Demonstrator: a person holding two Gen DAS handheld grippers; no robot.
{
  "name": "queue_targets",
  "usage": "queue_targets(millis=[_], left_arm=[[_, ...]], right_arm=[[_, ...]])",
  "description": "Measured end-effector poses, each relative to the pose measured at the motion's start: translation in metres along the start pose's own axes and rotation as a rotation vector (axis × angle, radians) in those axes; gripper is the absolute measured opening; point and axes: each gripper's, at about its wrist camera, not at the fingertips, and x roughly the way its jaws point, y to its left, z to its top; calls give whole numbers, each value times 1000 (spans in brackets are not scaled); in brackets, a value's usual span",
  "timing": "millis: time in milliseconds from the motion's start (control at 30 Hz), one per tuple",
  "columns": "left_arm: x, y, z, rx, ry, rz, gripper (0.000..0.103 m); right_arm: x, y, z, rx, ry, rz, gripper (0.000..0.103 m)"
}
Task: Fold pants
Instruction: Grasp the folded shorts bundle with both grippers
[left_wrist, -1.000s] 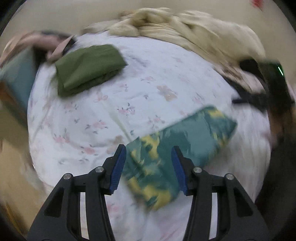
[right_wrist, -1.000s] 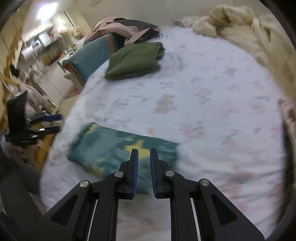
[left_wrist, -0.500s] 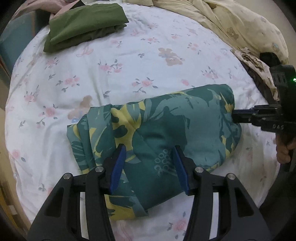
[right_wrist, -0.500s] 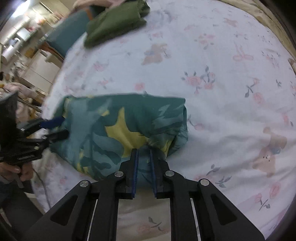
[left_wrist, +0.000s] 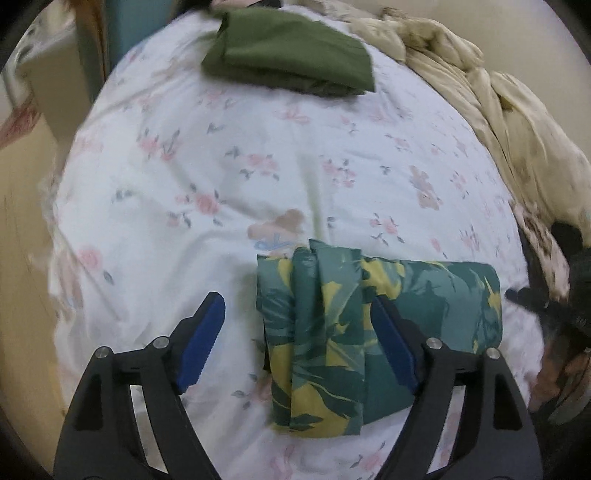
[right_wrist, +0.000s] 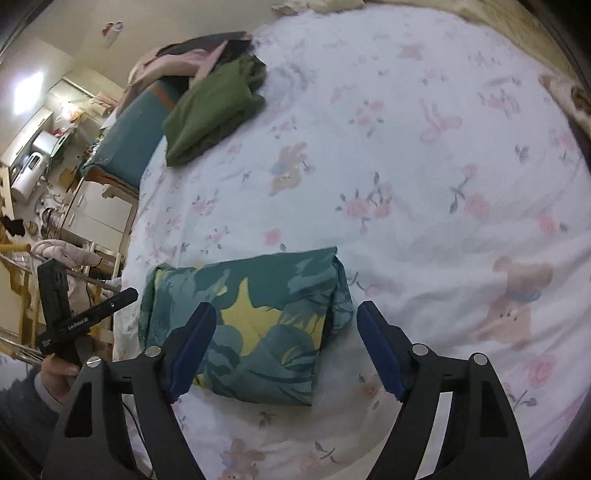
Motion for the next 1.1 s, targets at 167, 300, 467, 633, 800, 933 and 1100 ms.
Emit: queue_targets(millis=[167, 300, 467, 633, 800, 933, 1100], left_arm=[[22, -1, -4, -47, 90, -91, 80], [31, -13, -8, -28, 106, -123, 80], [39, -23, -12, -14, 120, -167, 80], [46, -43, -15, 44, 156, -169, 83], [52, -42, -17, 38, 132, -163, 83], [49, -50, -19, 61, 115, -163, 67], [40, -55, -15, 54, 122, -161, 30]], right_arm=[[21, -10, -1, 24, 45, -9, 81], [32, -11, -4, 16, 67, 12, 83], [40, -11, -3, 34, 80, 42, 87], [49, -5, 3, 15, 93, 43, 87], [54, 0, 0, -20, 75, 4, 87], [52, 8, 0, -77, 26, -35, 61], [56, 13, -7, -104, 31, 13, 28]])
